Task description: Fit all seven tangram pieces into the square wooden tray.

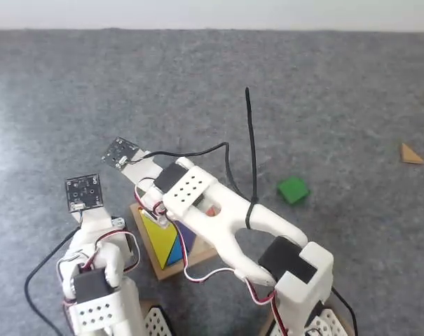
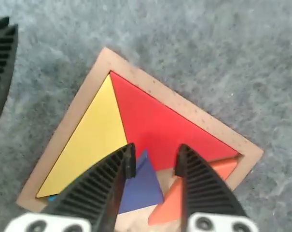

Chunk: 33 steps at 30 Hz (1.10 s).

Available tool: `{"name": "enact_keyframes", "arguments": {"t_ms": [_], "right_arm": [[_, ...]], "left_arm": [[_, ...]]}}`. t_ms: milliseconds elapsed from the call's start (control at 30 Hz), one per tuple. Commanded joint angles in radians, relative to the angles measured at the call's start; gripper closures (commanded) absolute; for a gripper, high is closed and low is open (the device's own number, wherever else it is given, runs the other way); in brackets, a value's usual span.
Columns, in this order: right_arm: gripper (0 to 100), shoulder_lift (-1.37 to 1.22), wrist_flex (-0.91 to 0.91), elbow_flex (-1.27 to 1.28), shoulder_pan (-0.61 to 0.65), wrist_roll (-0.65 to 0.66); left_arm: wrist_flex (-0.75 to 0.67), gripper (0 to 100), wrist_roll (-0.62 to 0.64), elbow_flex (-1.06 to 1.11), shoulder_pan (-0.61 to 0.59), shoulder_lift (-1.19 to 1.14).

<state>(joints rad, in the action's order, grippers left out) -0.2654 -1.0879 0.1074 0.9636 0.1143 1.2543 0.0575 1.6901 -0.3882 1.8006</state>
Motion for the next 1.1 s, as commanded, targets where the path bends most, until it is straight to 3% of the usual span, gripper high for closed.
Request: {"name": "enact_keyframes", "arguments": {"t_ms": [0,167,667,800,1067], "right_arm": [[90.9,0.005,0.030,-0.049,0.007,-0.006],[86.0,0.004,0.036,-0.048,0.007,-0.006],[86.8,-0.084,0.068,-0.051,0.007,-0.008],[95.4,-0.079,0.013,-0.054,0.002,0.049],[95.1,0.038,-0.125,-0.052,0.002,0.106]], "left_arm": [[0.008,99,-0.005,-0.007,-0.003,0.018],[0.008,99,-0.005,-0.007,-0.003,0.018],[0.008,99,-0.005,-0.007,-0.003,0.018],[0.008,99,-0.005,-0.007,-0.003,0.018],[0.008,99,-0.006,-0.007,-0.003,0.018]]}}
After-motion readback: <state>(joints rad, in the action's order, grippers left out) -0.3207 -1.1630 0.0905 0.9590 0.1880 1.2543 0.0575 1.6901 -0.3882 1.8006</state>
